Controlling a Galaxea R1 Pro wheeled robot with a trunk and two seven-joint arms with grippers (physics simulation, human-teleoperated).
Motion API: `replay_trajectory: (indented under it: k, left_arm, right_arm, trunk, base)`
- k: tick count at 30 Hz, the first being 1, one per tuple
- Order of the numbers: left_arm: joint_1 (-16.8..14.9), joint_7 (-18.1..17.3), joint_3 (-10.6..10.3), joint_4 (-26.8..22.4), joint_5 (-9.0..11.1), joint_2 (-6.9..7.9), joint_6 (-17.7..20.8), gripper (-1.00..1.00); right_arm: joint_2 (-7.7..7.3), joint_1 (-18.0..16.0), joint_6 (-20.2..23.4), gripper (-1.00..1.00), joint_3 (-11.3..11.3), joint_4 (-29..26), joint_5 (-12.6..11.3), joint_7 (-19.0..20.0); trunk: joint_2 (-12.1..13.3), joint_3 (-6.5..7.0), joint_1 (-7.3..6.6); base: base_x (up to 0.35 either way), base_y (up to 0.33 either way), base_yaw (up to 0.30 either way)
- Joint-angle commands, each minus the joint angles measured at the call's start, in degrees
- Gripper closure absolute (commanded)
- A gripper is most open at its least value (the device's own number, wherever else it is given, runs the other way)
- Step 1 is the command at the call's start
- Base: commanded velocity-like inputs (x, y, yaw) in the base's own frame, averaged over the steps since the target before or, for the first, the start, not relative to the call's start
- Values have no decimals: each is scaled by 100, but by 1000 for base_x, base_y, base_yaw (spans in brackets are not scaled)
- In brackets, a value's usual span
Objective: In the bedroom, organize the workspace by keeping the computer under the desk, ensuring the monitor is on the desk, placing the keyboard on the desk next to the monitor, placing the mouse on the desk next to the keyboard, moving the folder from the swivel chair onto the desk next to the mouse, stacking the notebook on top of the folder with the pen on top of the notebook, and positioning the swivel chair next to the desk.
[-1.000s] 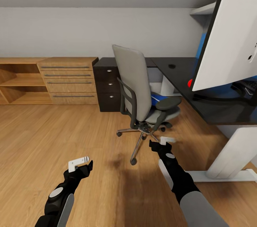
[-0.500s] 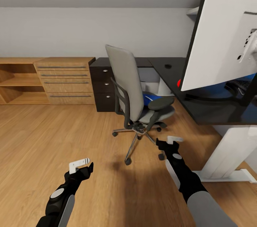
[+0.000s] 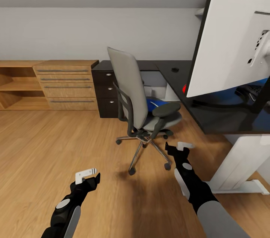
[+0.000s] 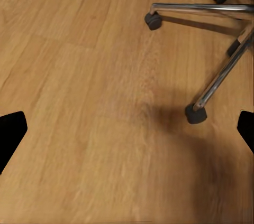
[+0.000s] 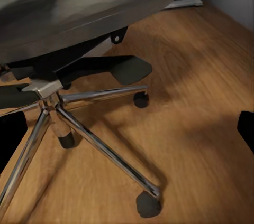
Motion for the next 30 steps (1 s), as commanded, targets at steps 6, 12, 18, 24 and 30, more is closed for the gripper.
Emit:
replay_trajectory:
  k: [6,12,18,24,30]
  left_arm:
    - [-1,33,-18,10,57,-1,25,-100]
    - [0,33,-23,12,55,-2,14,-100]
    - [0,33,-23,18,54,-1,30,-100]
    - [2,33,-23,20,54,-3,35,-100]
    - [1,33,-23,21,54,-2,36,-100]
  right_arm:
    - [-4,-3,-54,-100,25,11,-60,-36]
    - [-4,-3,-58,-100,32,12,-60,-36]
    - [0,-3,-58,-100,34,12,-66,-40]
    - [11,-3,-58,-100,42,10,-68,-45]
    - [13,-3,-58,-100,43,0,-68,-45]
  trunk:
    - [-2,-5,-1]
    - [-2,-5,-1]
    - [-2,-5,-1]
    - [-2,-5,-1]
    - [-2,-5,-1]
  base:
    - [170,-118,0]
    - [99,-29,0]
    - [110,-1,0]
    - [96,0,0]
    - [166,-15,0]
